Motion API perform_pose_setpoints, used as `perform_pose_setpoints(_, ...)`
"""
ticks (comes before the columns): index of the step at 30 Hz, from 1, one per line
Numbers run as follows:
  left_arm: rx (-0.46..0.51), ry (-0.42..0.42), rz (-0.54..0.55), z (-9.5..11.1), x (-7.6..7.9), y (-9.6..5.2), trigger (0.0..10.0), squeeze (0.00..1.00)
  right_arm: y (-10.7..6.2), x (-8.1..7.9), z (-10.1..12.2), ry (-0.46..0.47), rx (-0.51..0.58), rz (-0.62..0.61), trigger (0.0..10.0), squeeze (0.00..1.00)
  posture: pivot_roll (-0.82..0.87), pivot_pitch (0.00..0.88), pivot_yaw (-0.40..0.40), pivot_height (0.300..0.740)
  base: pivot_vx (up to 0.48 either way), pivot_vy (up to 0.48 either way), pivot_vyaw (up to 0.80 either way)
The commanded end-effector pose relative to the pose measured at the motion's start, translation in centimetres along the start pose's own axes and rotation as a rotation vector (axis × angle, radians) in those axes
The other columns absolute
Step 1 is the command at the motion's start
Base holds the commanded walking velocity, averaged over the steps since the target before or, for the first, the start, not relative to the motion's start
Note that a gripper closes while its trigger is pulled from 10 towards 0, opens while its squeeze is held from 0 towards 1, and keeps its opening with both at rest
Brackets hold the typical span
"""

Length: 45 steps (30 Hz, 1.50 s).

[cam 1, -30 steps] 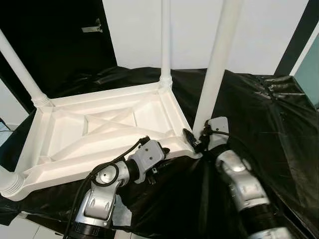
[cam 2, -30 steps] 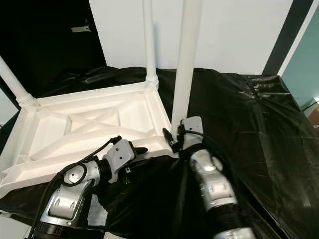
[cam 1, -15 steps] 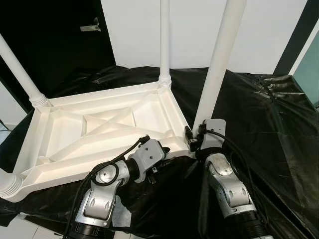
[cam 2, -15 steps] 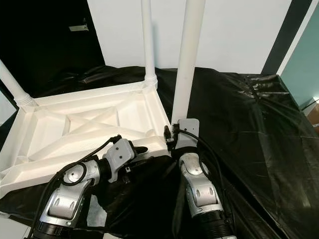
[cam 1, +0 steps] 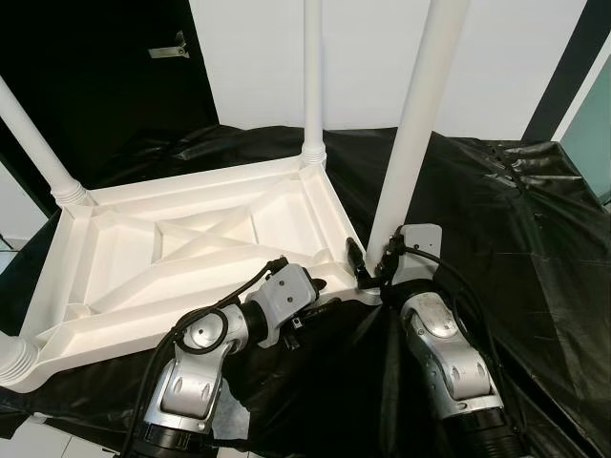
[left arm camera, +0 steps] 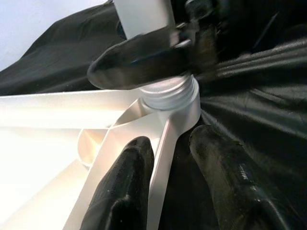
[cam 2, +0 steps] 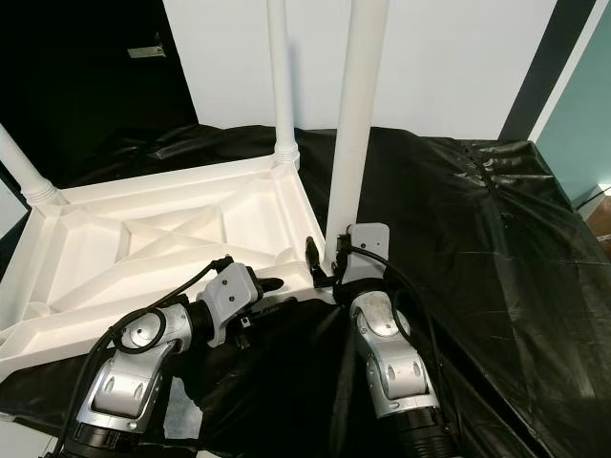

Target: Building children table

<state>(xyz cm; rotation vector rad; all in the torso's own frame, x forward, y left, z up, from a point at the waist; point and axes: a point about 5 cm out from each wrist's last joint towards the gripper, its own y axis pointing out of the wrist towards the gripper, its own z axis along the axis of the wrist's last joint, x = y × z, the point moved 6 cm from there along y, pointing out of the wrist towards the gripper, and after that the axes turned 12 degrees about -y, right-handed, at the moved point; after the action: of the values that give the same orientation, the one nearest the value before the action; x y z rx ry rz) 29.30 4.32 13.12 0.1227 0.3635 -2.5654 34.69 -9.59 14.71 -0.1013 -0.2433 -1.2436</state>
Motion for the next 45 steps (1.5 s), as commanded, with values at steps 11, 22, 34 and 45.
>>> perform_pose_setpoints(11, 0.014, 0.0, 0.145, -0.1, -1.8, -0.1, 10.0, 0.0, -0.4, -0.7, 0.1, -0.093, 0.037, 0.401, 10.0, 0.0, -0.04, 0.0, 0.011, 0.74, 0.0, 0.0, 0.0)
perform_pose_setpoints(22, 0.018, 0.008, 0.127, 0.0, -1.5, 0.4, 10.0, 0.0, 0.3, -1.8, -0.8, -0.144, 0.023, 0.511, 2.2, 0.0, -0.04, 0.0, 0.006, 0.74, 0.0, 0.0, 0.0)
perform_pose_setpoints(34, 0.015, 0.018, 0.133, 0.0, -1.7, 0.2, 10.0, 0.0, -0.7, -1.7, -2.7, -0.043, -0.028, 0.474, 1.3, 0.0, -0.01, 0.0, -0.009, 0.74, 0.0, 0.0, 0.0)
perform_pose_setpoints(45, 0.013, 0.016, 0.126, -0.3, -1.4, 0.3, 10.0, 0.0, -0.5, -1.5, -3.5, -0.038, -0.074, 0.25, 10.0, 0.0, -0.03, 0.0, -0.016, 0.74, 0.0, 0.0, 0.0)
